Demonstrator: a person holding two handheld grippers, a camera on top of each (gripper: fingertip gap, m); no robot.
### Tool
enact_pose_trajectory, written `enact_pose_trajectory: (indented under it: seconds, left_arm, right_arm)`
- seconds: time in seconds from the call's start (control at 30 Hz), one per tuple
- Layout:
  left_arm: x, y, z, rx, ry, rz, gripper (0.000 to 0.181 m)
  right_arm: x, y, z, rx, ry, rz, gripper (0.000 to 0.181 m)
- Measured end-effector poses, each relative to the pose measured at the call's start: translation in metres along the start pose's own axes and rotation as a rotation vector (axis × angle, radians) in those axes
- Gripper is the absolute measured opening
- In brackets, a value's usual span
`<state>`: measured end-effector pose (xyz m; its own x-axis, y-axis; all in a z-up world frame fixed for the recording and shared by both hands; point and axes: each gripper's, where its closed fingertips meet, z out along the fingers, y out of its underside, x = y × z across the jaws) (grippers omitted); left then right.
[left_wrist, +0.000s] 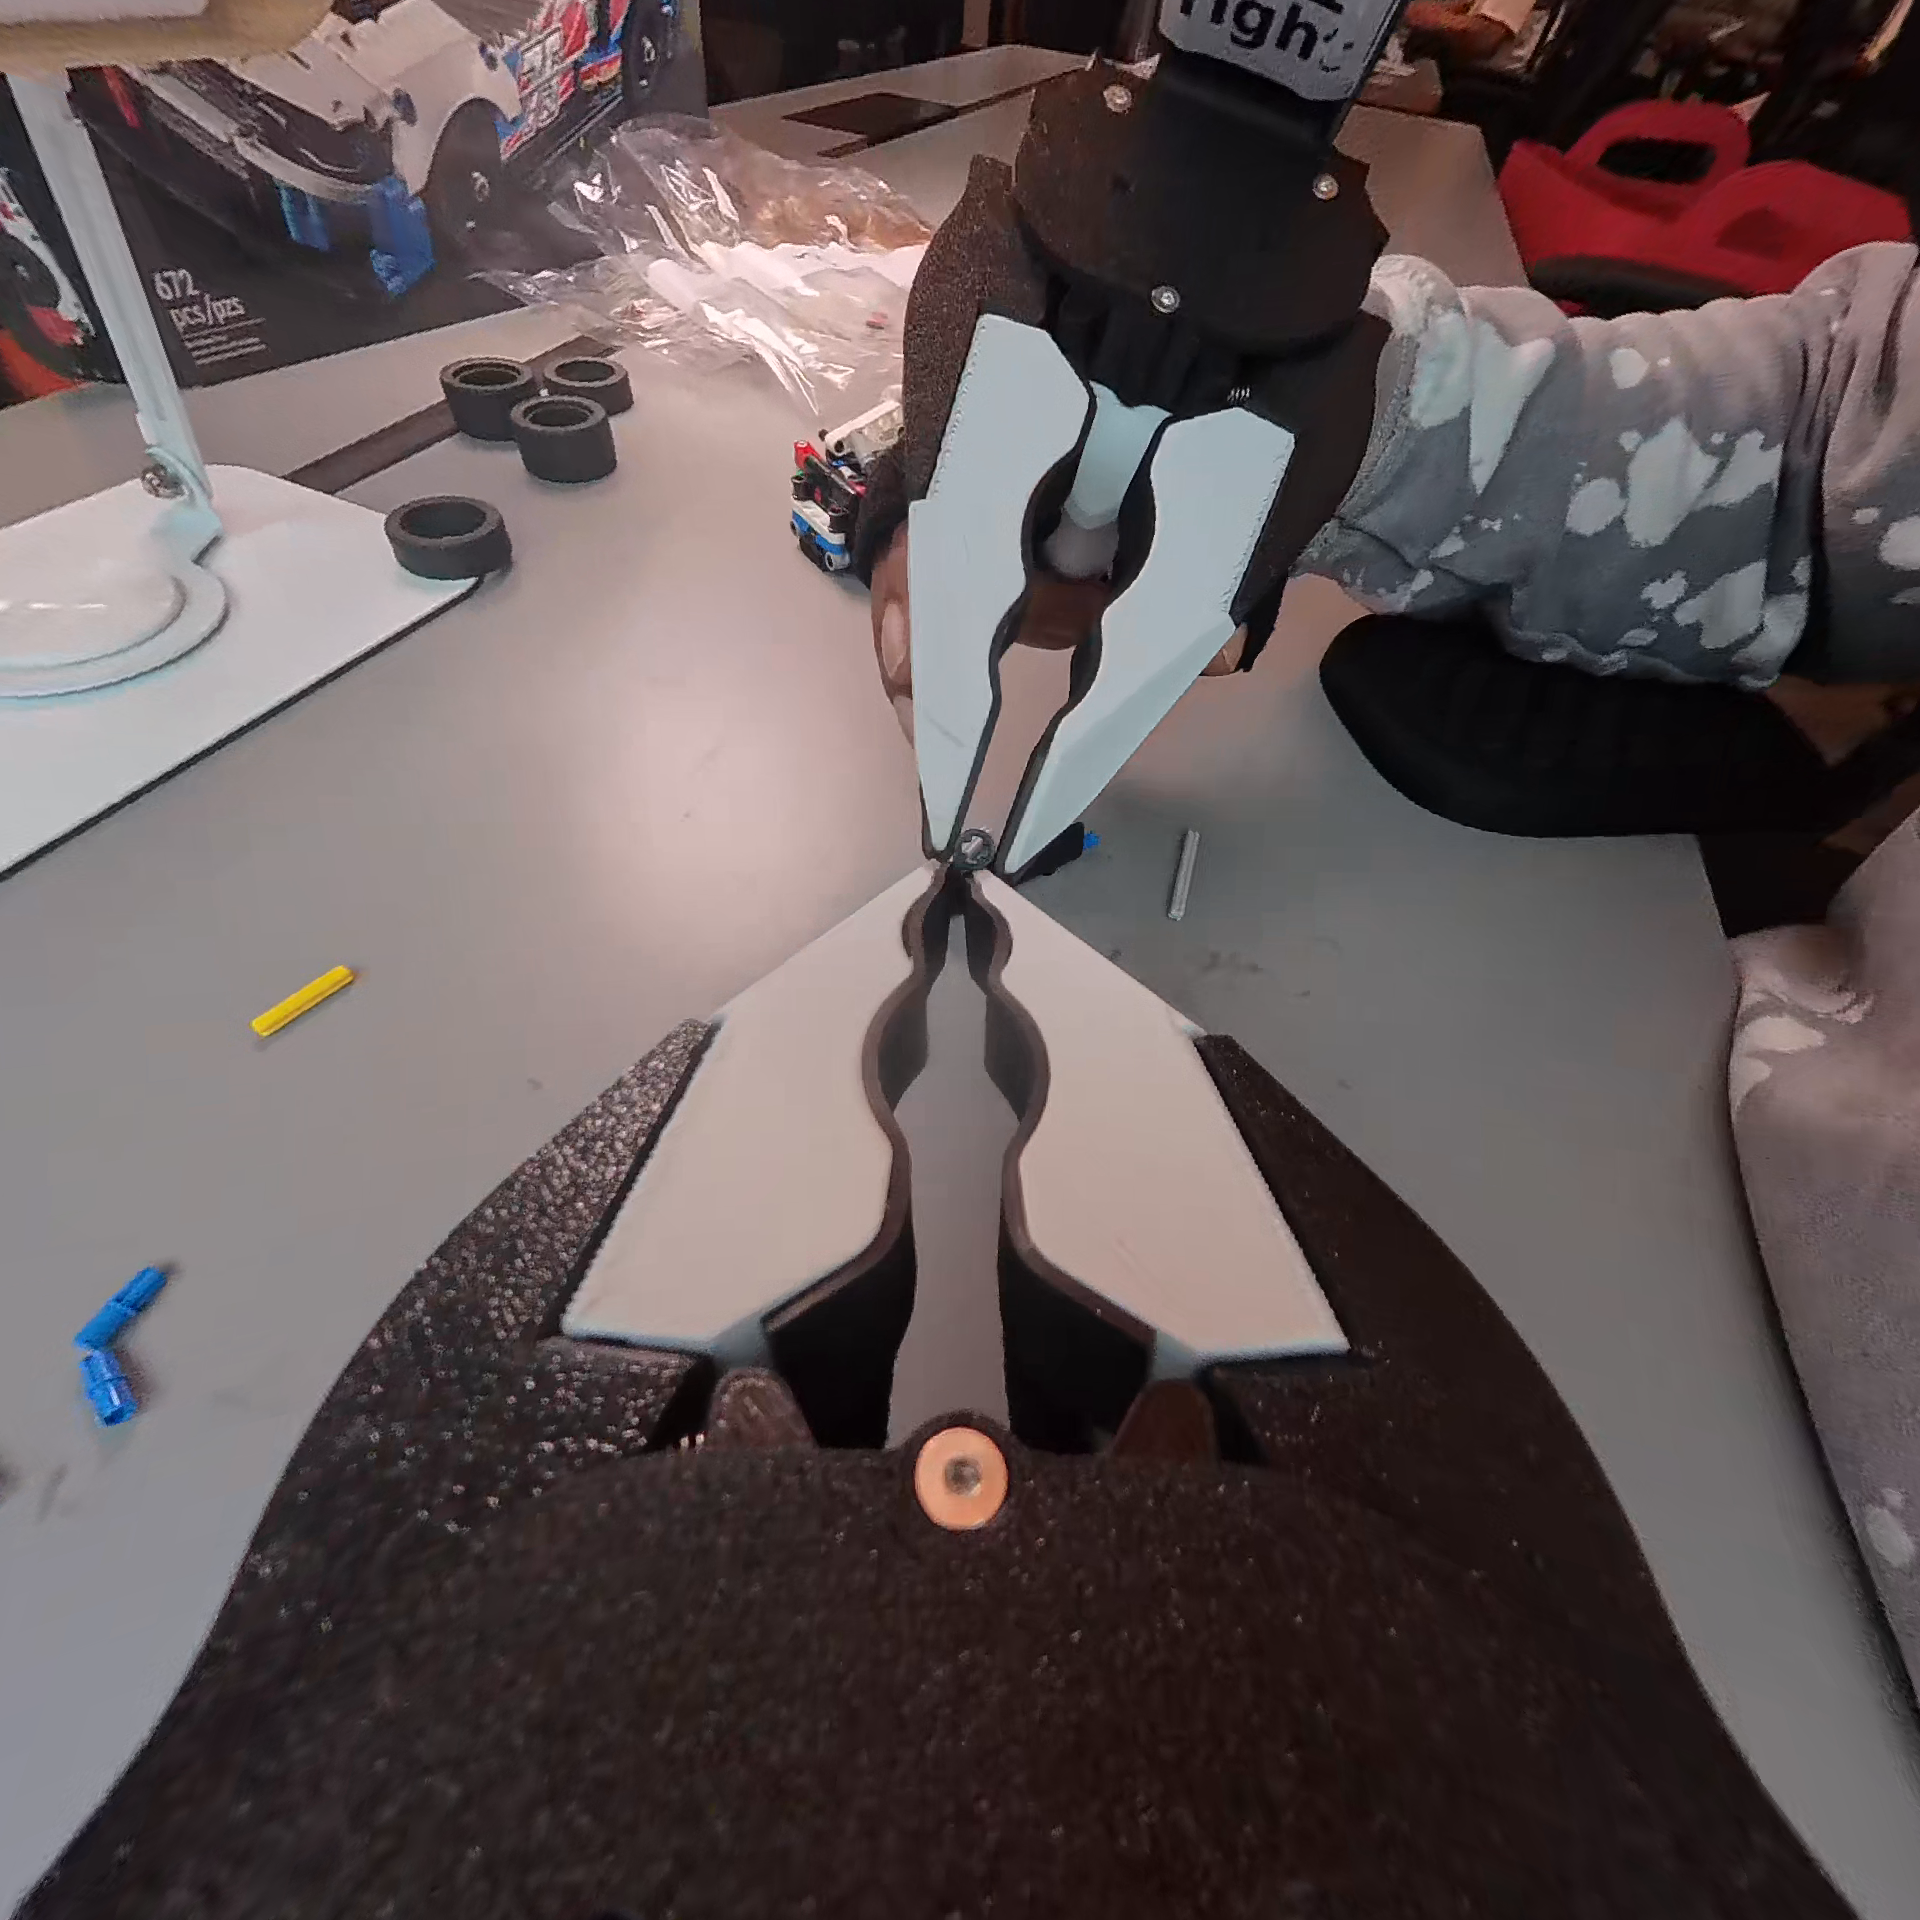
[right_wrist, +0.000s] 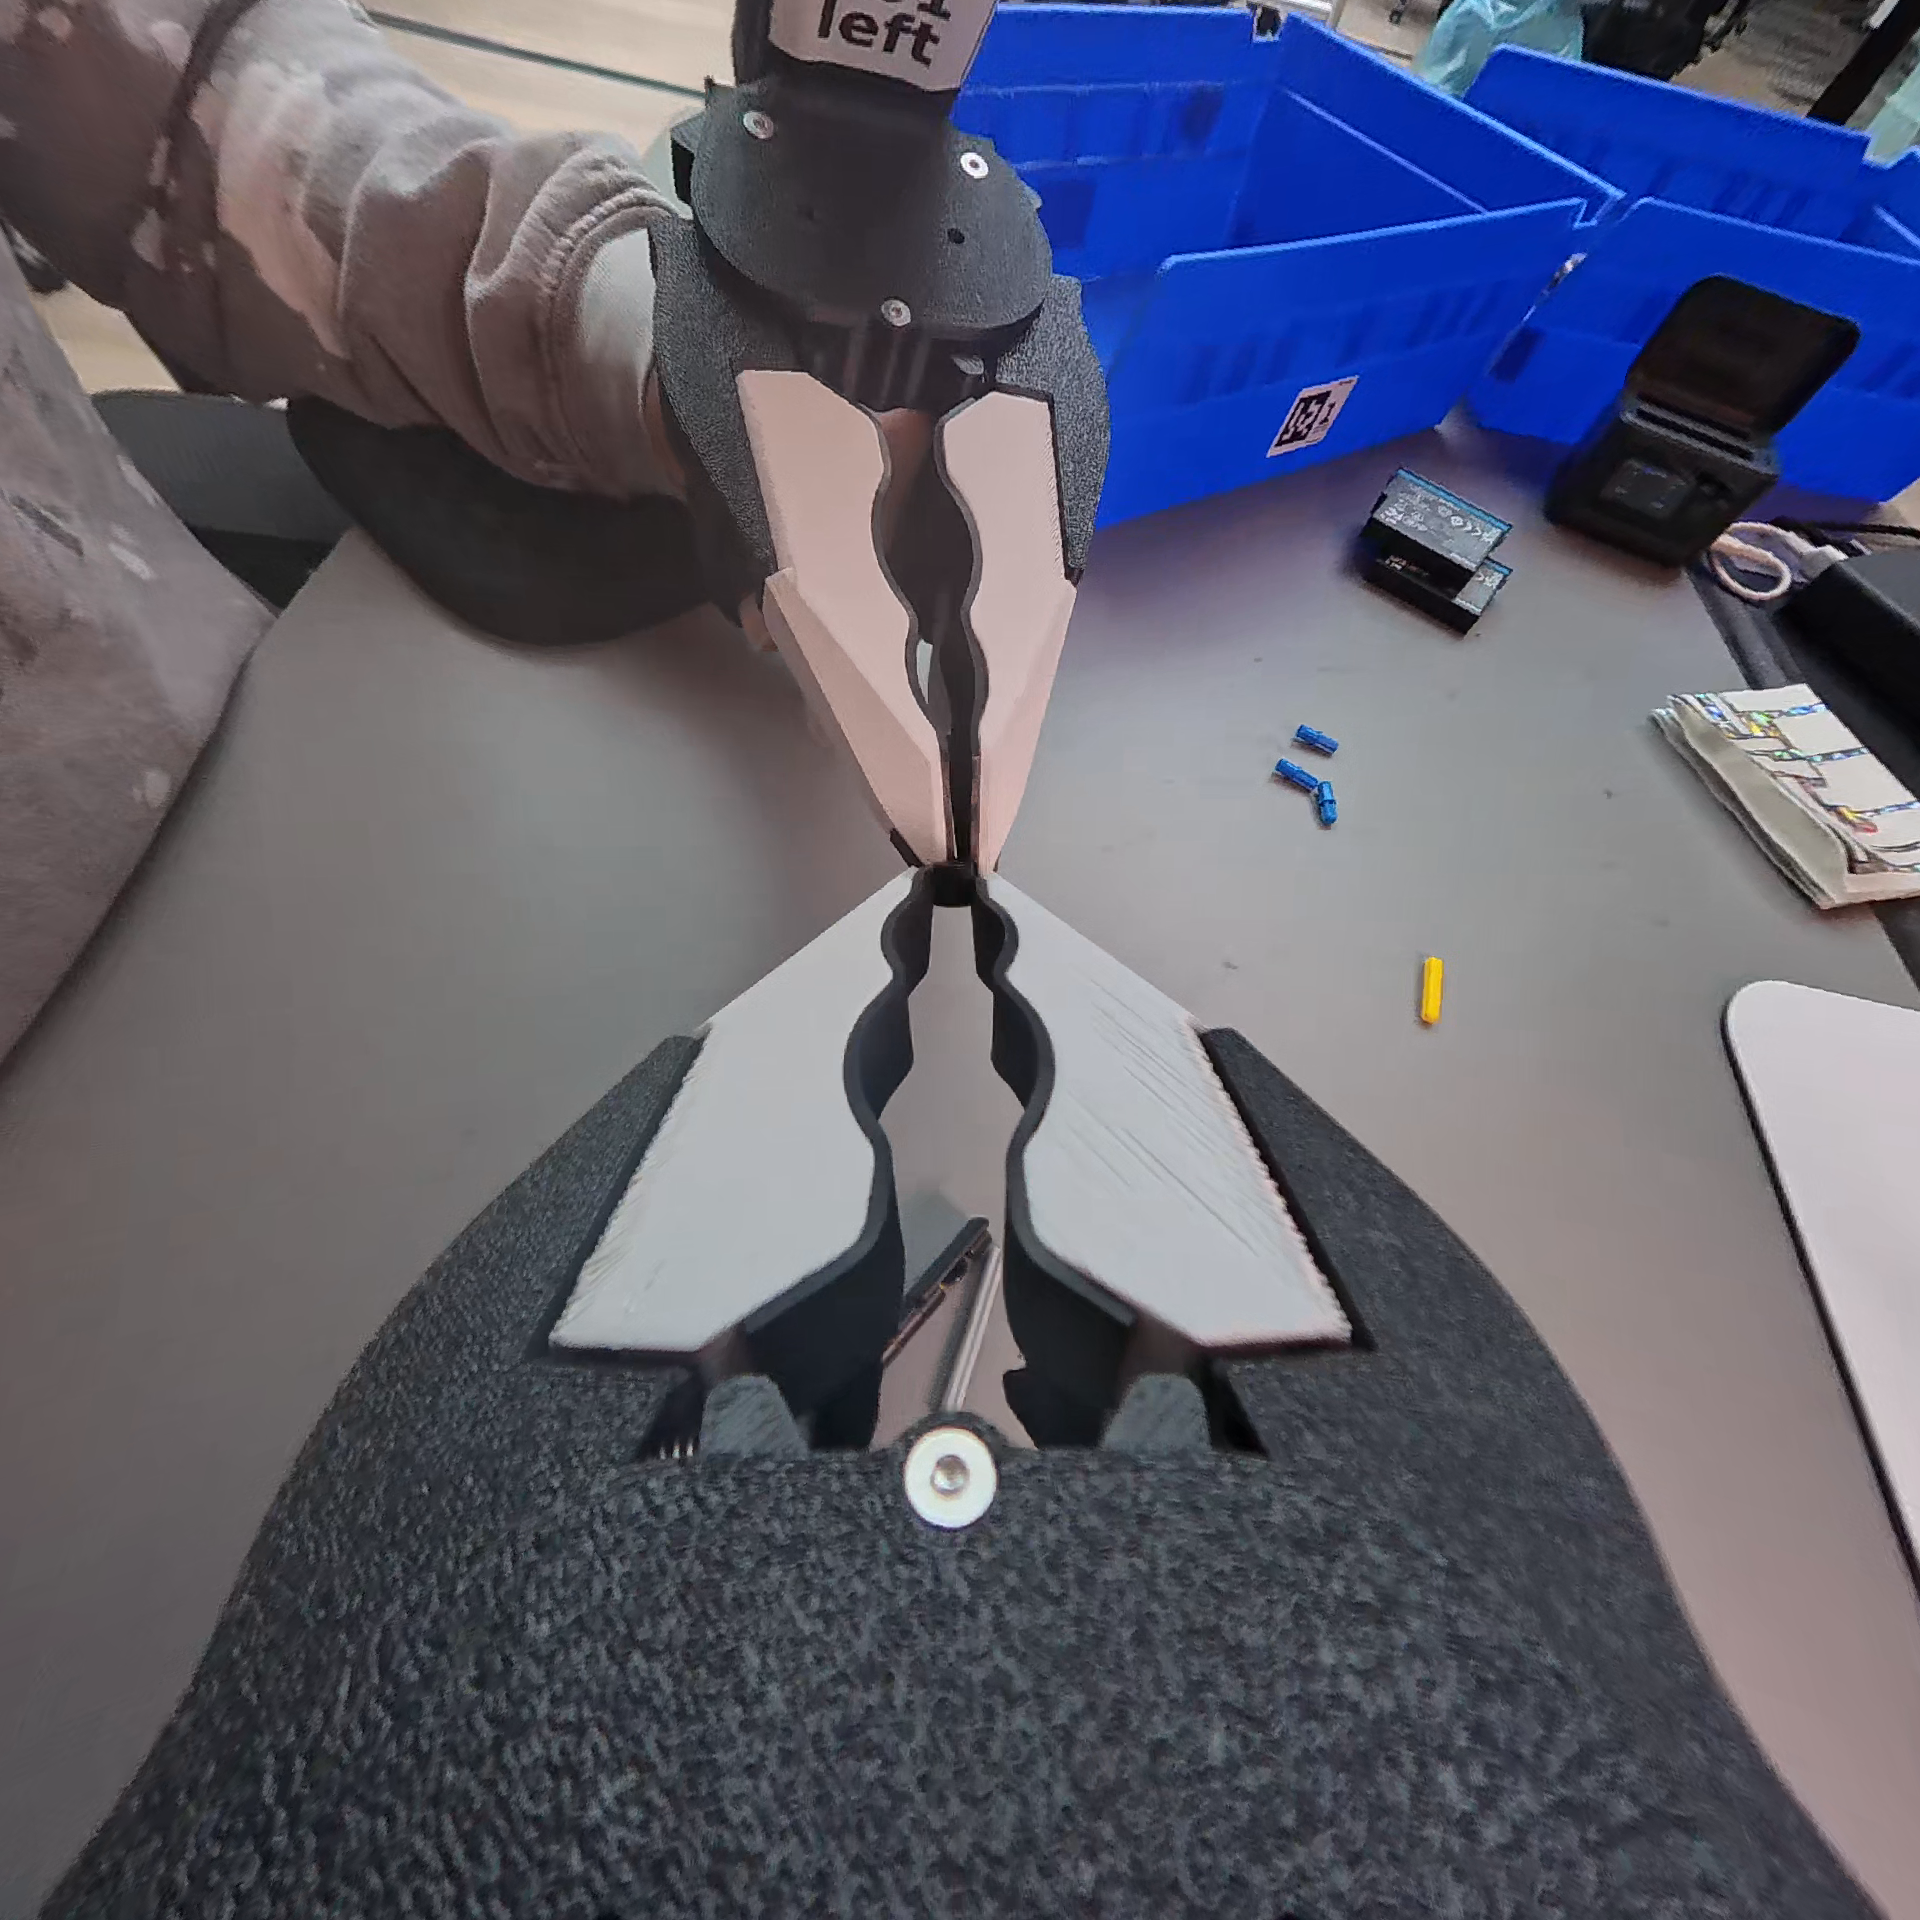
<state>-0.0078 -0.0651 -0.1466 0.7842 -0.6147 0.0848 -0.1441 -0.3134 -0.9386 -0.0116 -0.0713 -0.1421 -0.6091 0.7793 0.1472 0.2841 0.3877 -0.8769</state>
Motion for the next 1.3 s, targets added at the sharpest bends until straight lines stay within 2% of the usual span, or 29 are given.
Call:
enact_pose_trajectory:
  seconds: [0.03,0.13,0.2,0.3,0.4,0.53,0.63,0.73,0.83,0.9,1.03,1.17,1.23,1.3]
  left_arm:
    - [0.002,-0.001,0.000,0.003,0.009,0.009,0.001]
    - [-0.001,0.000,0.002,0.000,-0.013,0.011,0.002]
    - [-0.008,0.001,0.002,-0.004,-0.038,-0.009,0.005]
    - [-0.021,0.002,0.000,-0.008,-0.084,-0.049,0.010]
    - [-0.034,0.008,0.001,-0.033,-0.137,-0.092,0.021]
    - [-0.048,0.018,0.003,-0.065,-0.190,-0.154,0.043]
    - [-0.066,0.028,0.000,-0.115,-0.283,-0.162,0.044]
    - [-0.090,0.034,0.001,-0.161,-0.356,-0.174,0.043]
    - [-0.113,0.037,0.005,-0.197,-0.413,-0.187,0.041]
    - [-0.128,0.040,0.009,-0.238,-0.455,-0.176,0.041]
    - [-0.154,0.050,0.017,-0.335,-0.524,-0.193,0.036]
    - [-0.166,0.056,0.026,-0.390,-0.530,-0.217,0.033]
    - [-0.168,0.054,0.030,-0.394,-0.522,-0.222,0.028]
    - [-0.168,0.053,0.036,-0.404,-0.506,-0.197,0.008]
  right_arm:
    - [-0.002,0.000,-0.002,0.013,-0.005,0.010,0.007]
    - [0.004,0.006,-0.009,0.007,0.037,0.033,0.007]
    - [0.022,0.013,-0.017,-0.007,0.121,0.065,0.007]
    - [0.077,0.034,-0.031,-0.078,0.366,0.139,0.007]
    - [0.122,0.067,-0.029,-0.219,0.517,0.219,0.007]
    - [0.156,0.102,-0.015,-0.378,0.588,0.250,0.007]
    - [0.168,0.109,-0.018,-0.401,0.624,0.304,0.007]
    - [0.174,0.123,-0.023,-0.442,0.641,0.350,0.007]
    - [0.174,0.128,-0.022,-0.415,0.652,0.363,0.012]
    - [0.171,0.124,-0.026,-0.396,0.651,0.368,0.018]
    - [0.161,0.102,-0.045,-0.327,0.652,0.357,0.019]
    - [0.145,0.094,-0.058,-0.286,0.633,0.374,0.019]
    - [0.139,0.094,-0.059,-0.280,0.624,0.374,0.019]
    - [0.137,0.096,-0.059,-0.287,0.622,0.363,0.019]
